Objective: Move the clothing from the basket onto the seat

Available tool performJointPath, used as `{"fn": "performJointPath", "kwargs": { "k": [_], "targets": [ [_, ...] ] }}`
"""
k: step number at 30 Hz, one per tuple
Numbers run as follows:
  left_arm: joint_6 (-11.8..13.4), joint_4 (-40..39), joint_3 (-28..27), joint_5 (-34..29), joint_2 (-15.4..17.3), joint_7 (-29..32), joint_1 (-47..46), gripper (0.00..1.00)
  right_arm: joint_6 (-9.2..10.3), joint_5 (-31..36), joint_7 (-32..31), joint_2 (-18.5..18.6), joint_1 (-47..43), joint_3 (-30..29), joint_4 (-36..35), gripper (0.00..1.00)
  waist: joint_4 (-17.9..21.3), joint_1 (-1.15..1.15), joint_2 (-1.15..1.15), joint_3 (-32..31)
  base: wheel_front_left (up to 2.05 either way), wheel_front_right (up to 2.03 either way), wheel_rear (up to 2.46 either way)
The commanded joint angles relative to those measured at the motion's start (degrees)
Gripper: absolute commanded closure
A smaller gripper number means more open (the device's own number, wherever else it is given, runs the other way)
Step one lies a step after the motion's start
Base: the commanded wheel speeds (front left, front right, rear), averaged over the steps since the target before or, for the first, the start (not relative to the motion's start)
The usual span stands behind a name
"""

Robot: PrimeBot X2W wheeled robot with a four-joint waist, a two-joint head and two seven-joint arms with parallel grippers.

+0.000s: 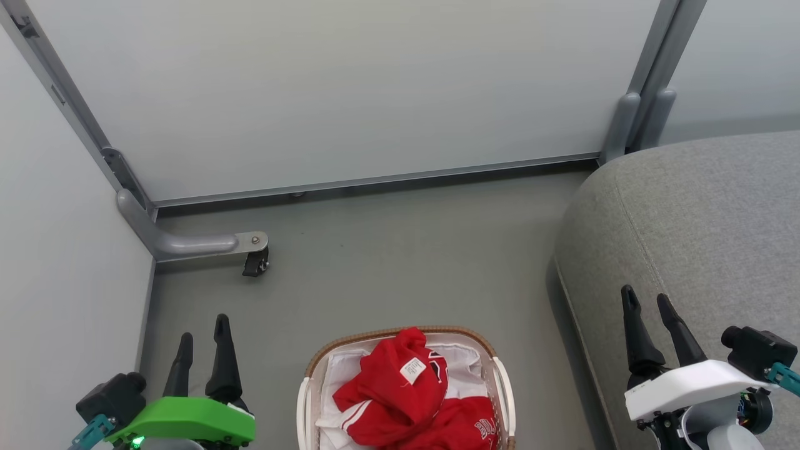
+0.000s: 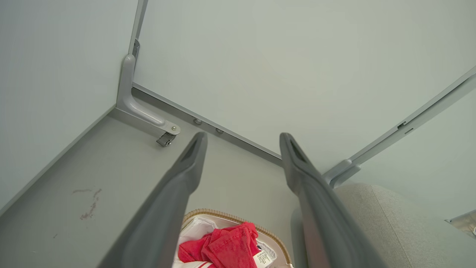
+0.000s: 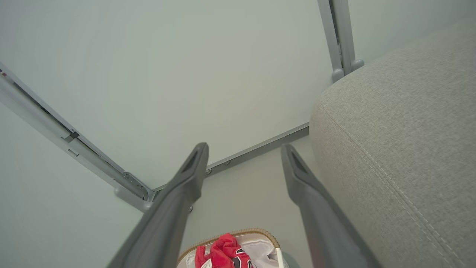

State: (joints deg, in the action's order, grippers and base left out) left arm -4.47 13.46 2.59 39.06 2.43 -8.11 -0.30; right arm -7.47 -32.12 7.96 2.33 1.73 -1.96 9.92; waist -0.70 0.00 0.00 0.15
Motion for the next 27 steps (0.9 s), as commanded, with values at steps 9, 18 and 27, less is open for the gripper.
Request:
{"fn": "performJointPath", "kwargs": {
  "k": [9,18,27],
  "targets": [
    [-0.1,1.0,1.2,-5.2,0.5,-1.8,0.5,0.0,-0.02,7.3,1.9,0.5,-0.9,0.5,-0.4,0.0,-0.1,0.0,0.0,0.1,0.0,0.0,0.0],
    [0.0,2.2,2.0,-9.1,0.5,-3.0,0.9,0.0,-0.02,12.2,3.1,0.5,-1.2,0.7,-0.6,0.0,-0.2,0.0,0.0,0.1,0.0,0.0,0.0],
    [0.2,3.4,2.3,-12.8,0.6,-4.1,1.2,0.0,-0.03,16.6,4.3,0.6,-1.5,0.9,-0.8,0.0,-0.4,0.0,0.0,0.1,0.0,0.0,0.0]
  ]
}}
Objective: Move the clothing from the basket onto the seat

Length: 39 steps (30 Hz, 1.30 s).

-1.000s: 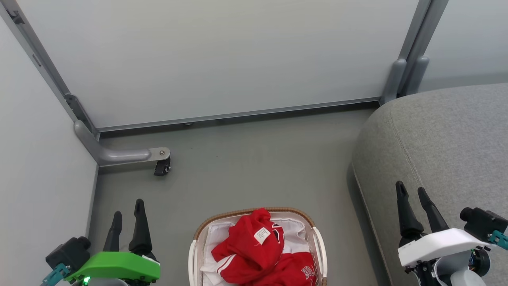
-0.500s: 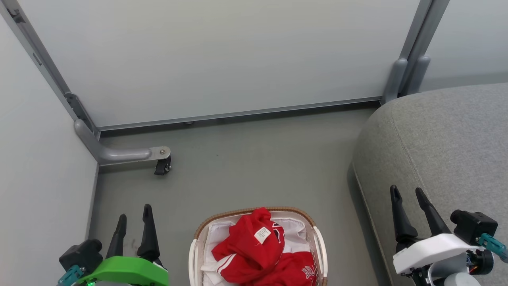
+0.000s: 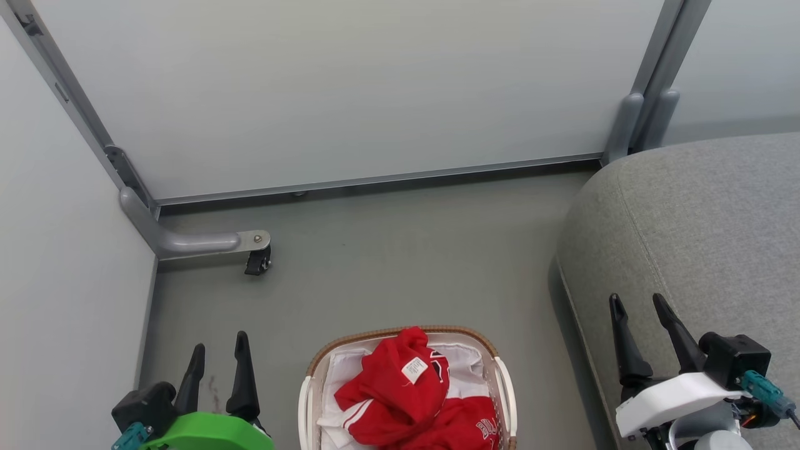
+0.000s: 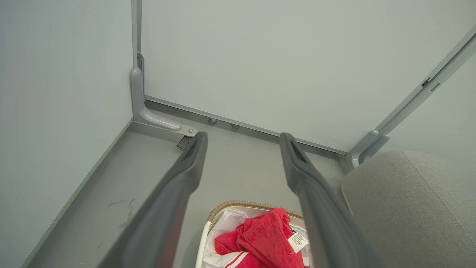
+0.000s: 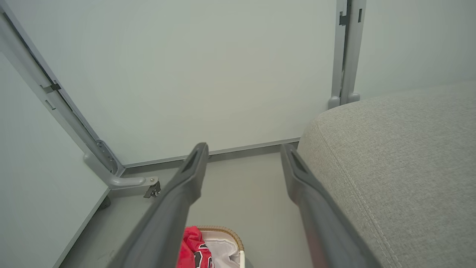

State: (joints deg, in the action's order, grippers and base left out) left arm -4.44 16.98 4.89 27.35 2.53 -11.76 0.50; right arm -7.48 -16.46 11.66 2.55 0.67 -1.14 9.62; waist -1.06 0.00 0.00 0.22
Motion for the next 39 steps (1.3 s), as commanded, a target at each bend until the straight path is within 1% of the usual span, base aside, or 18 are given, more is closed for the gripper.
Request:
{"fn": "performJointPath", "kwargs": {
  "k": [1,25,27,39],
  "targets": [
    [0.2,0.0,0.0,-1.4,0.5,-0.6,0.4,0.0,-0.02,1.4,0.7,0.4,-0.4,0.1,-0.5,0.0,0.0,0.0,0.0,0.0,0.0,0.0,0.0],
    [0.3,2.2,1.3,-9.3,0.5,-3.1,1.0,0.0,-0.02,11.7,3.2,0.5,-1.4,0.5,-0.5,0.0,-0.3,0.0,0.0,0.1,0.0,0.0,0.0],
    [0.3,2.5,1.5,-10.3,0.5,-3.6,1.1,0.0,-0.02,13.3,3.6,0.5,-1.4,0.6,-0.5,0.0,-0.3,0.0,0.0,0.1,0.0,0.0,0.0],
    [0.2,2.7,1.4,-10.2,0.5,-3.5,0.9,0.0,-0.01,13.2,3.6,0.5,-1.2,0.5,-0.2,0.0,-0.3,0.0,0.0,0.2,0.0,0.0,0.0]
  ]
}}
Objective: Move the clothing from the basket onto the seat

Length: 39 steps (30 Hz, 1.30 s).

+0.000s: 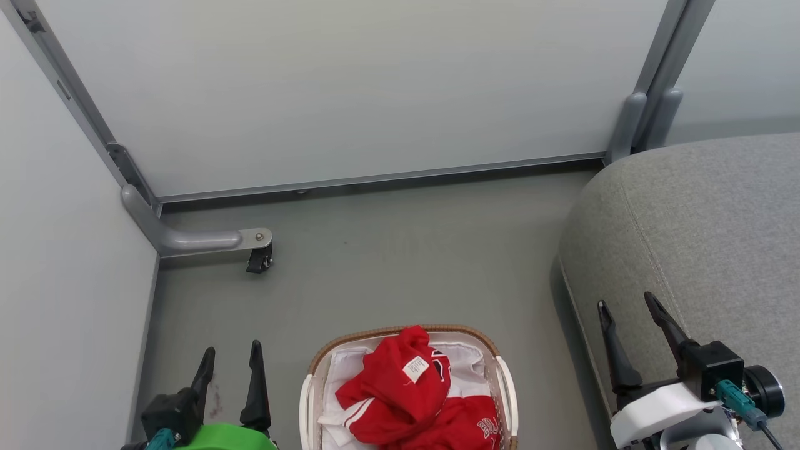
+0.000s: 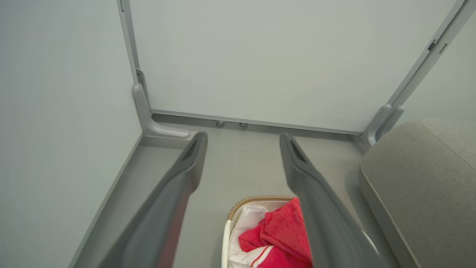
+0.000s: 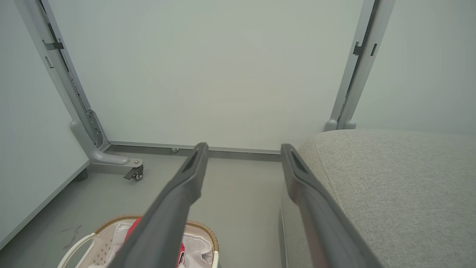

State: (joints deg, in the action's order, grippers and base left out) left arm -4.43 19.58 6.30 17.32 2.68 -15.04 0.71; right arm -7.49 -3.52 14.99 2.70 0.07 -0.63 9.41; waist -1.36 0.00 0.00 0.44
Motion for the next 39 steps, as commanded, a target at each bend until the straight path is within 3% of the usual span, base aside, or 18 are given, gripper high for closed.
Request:
{"fn": "performJointPath", "kwargs": {
  "k": [1,20,30,39],
  "targets": [
    [0.2,0.0,0.0,-0.1,0.4,-0.2,0.7,0.0,0.0,0.3,0.3,0.3,-0.6,0.0,0.0,0.0,0.0,0.0,0.0,0.0,0.0,0.0,0.0],
    [0.0,-0.4,0.7,-1.0,0.4,-0.2,-0.7,0.0,0.0,0.2,0.3,0.3,0.7,0.4,-1.4,0.0,1.2,0.0,0.0,3.1,0.0,0.0,0.0],
    [-0.2,2.1,4.5,-3.5,0.4,-0.1,-9.0,0.0,0.01,0.6,0.3,0.3,6.1,1.7,-2.7,0.0,4.8,0.0,0.0,13.6,0.0,0.0,0.0],
    [0.0,10.2,11.5,-5.6,0.4,-0.1,-21.6,0.0,0.01,-0.6,0.3,0.3,13.1,2.9,-4.3,0.0,7.9,0.0,0.0,25.7,0.0,0.0,0.0]
  ]
}}
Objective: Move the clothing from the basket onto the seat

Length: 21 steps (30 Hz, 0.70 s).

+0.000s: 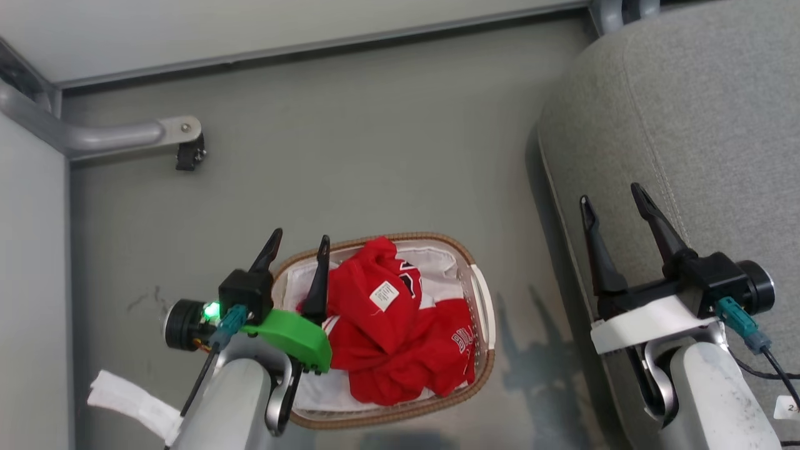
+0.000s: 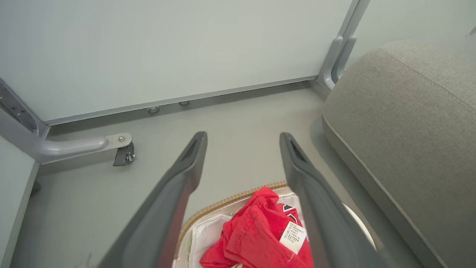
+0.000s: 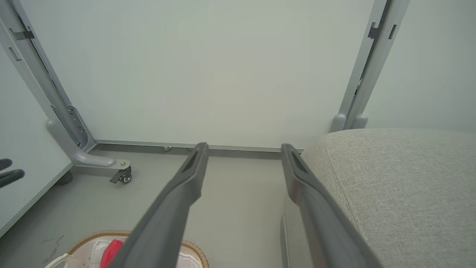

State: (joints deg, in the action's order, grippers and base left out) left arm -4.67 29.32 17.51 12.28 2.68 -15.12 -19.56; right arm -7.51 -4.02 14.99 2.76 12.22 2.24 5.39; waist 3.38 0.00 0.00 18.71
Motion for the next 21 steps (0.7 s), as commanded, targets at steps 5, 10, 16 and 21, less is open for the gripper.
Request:
{"fn": "performJointPath", "kwargs": {
  "k": [5,10,16,21],
  "targets": [
    [1.0,7.1,4.1,-0.7,0.4,-0.1,-7.1,0.0,0.04,-1.2,0.3,0.2,4.1,0.7,-0.6,0.0,5.0,0.0,0.0,12.2,0.0,0.0,0.0],
    [2.2,16.1,7.7,0.7,0.4,-0.1,-12.2,0.0,0.04,-2.7,0.3,0.2,6.2,1.7,-0.8,0.0,7.1,0.0,0.0,15.8,0.0,0.0,0.0],
    [2.8,23.8,10.6,3.9,0.4,-0.1,-16.6,0.0,0.04,-4.1,0.3,0.2,7.4,2.4,-1.0,0.0,8.8,0.0,0.0,18.6,0.0,0.0,0.0],
    [4.2,30.4,11.7,6.3,0.4,0.3,-19.4,0.0,0.04,-5.0,0.3,0.2,8.1,2.8,-1.1,0.0,9.9,0.0,0.0,20.3,0.0,0.0,0.0]
  ]
}}
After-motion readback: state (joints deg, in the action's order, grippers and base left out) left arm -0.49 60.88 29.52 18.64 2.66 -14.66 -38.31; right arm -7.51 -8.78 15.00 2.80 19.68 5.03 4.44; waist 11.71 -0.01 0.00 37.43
